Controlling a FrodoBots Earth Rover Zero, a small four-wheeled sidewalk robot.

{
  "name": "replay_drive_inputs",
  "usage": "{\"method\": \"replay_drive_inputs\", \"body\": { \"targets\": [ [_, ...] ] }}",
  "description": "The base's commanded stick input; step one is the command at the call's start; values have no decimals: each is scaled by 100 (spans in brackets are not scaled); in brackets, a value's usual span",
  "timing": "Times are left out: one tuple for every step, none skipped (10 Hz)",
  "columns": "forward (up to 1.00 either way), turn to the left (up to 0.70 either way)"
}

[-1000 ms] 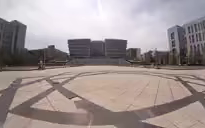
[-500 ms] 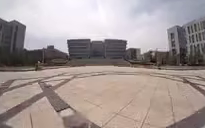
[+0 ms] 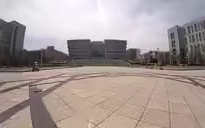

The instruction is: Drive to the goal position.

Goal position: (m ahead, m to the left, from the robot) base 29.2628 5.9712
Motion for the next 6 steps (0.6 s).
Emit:
{"method": "replay_drive_inputs", "body": {
  "targets": [
    [100,0],
    [100,0],
    [100,0],
    [100,0],
    [100,0],
    [100,0]
  ]
}}
